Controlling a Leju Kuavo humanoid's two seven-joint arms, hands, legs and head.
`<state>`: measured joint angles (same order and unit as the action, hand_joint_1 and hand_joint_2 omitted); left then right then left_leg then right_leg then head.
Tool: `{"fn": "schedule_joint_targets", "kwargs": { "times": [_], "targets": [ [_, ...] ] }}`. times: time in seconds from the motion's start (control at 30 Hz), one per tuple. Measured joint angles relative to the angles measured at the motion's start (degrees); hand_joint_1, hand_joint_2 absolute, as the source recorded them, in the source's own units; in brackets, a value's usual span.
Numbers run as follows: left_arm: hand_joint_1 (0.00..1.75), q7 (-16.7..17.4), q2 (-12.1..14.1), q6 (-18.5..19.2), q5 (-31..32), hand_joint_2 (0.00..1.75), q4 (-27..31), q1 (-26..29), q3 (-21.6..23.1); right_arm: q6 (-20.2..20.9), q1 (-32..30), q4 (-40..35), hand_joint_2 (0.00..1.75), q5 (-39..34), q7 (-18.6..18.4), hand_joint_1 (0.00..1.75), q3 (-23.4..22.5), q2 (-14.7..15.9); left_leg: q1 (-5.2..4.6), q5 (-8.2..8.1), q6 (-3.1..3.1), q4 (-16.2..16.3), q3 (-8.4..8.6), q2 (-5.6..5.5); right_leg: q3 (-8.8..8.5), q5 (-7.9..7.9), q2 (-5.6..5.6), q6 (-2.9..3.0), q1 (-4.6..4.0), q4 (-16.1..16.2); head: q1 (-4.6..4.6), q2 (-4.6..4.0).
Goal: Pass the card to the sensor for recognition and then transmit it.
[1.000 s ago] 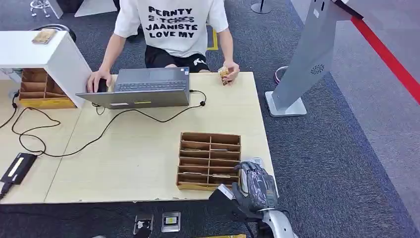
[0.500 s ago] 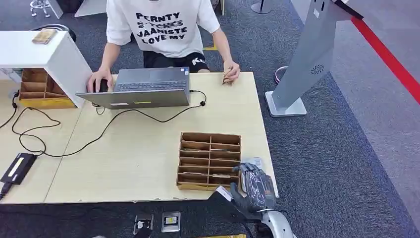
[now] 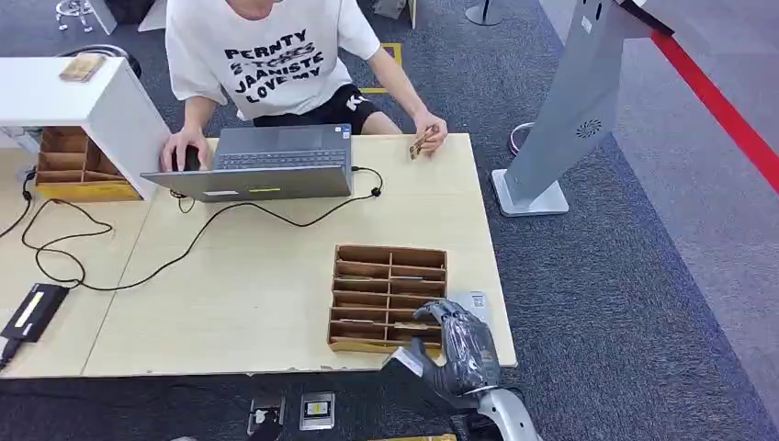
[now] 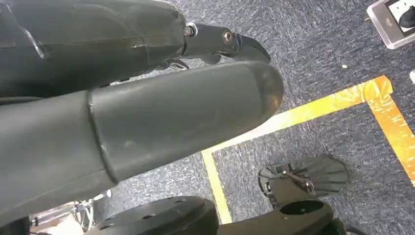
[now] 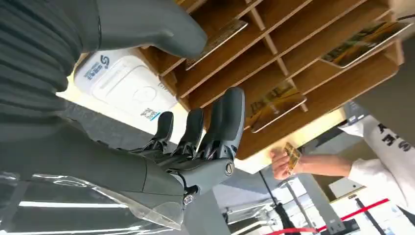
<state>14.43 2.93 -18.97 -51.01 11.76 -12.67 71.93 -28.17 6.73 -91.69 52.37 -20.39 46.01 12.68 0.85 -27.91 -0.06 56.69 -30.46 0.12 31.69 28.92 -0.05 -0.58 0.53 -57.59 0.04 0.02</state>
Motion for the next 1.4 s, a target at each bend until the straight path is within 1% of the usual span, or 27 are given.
{"fn": "schedule_joint_targets", "kwargs": {
  "times": [0.07,0.2,0.5,0.57,0.63,0.67,0.77,0.93,1.07,1.13,1.4],
  "targets": [
    [0.00,0.0,0.0,0.0,0.0,0.00,0.0,0.0,0.0,0.0,0.1,0.0,1.75,-0.4,0.4,0.77,0.2,-0.3,0.00,0.00,0.00,0.0,0.00,0.00,0.00,0.00,0.00,0.00,0.00,0.0,0.02,0.00],
    [0.00,0.0,0.0,0.0,0.0,0.00,0.0,0.0,0.0,0.1,0.4,0.0,1.75,-0.9,1.0,0.82,0.9,-0.6,0.00,0.00,0.00,0.0,0.00,0.00,0.00,0.00,-0.01,0.00,0.00,0.0,0.00,0.00],
    [0.00,0.0,0.0,0.0,0.0,0.00,0.0,0.0,0.0,0.3,1.3,1.2,1.75,-2.6,2.0,0.80,1.9,-1.4,0.00,0.00,0.00,0.0,0.00,0.00,0.00,0.00,0.00,0.00,0.00,0.0,0.00,0.00],
    [0.00,0.1,0.0,0.0,0.0,0.00,0.0,0.0,0.0,0.3,1.4,1.4,1.75,-2.7,2.2,0.75,2.2,-1.6,0.00,0.00,0.00,0.0,0.00,0.00,0.00,0.00,0.00,0.00,0.00,0.0,0.00,0.00],
    [0.00,0.1,0.0,0.0,0.0,0.00,0.0,0.0,0.0,0.3,1.5,1.6,1.75,-2.9,2.3,0.77,2.4,-1.7,0.00,0.00,0.00,0.0,0.00,0.00,0.00,0.00,0.00,0.00,0.00,0.0,0.00,0.00],
    [0.00,0.2,0.0,0.0,0.0,0.00,0.0,0.0,0.0,0.3,1.6,1.7,1.75,-3.0,2.3,0.73,2.4,-1.7,0.00,0.00,0.00,0.0,0.00,0.00,0.00,0.00,0.00,0.00,0.00,0.0,0.00,0.00],
    [0.00,0.3,0.0,0.0,0.1,0.00,0.0,0.0,0.0,0.3,1.8,2.2,1.75,-3.1,2.5,0.73,2.4,-1.8,0.00,0.00,0.00,0.0,0.00,0.00,0.00,0.00,0.00,0.00,0.00,0.0,0.00,0.02],
    [0.00,0.5,-0.1,0.0,0.3,0.00,0.0,0.0,0.0,0.5,2.4,3.2,1.75,-1.0,1.9,0.70,2.5,-1.9,0.00,0.00,0.00,0.0,0.00,-0.01,0.00,0.00,-0.01,0.00,0.00,0.0,0.00,0.00],
    [0.00,0.6,-0.1,0.0,0.3,0.00,0.0,-0.1,0.0,1.0,2.8,3.9,1.75,0.4,1.3,0.70,2.5,-2.1,0.00,0.00,0.00,0.0,0.00,0.00,0.00,0.00,0.00,0.00,0.00,0.0,0.00,0.00],
    [0.00,0.6,-0.1,0.0,0.3,0.00,0.0,-0.1,0.0,1.1,3.0,4.2,1.75,0.9,1.0,0.75,2.5,-2.1,0.00,0.00,0.00,0.0,0.00,0.00,0.00,0.00,0.00,0.00,0.00,0.0,0.00,0.00],
    [0.00,0.8,-0.2,0.0,0.4,0.00,0.0,-0.1,0.0,2.0,3.1,4.8,1.75,2.5,-0.1,0.73,2.5,-2.1,0.00,0.00,0.00,0.0,0.00,0.00,0.00,0.00,0.00,0.00,0.00,0.0,0.00,0.00]
  ]
}}
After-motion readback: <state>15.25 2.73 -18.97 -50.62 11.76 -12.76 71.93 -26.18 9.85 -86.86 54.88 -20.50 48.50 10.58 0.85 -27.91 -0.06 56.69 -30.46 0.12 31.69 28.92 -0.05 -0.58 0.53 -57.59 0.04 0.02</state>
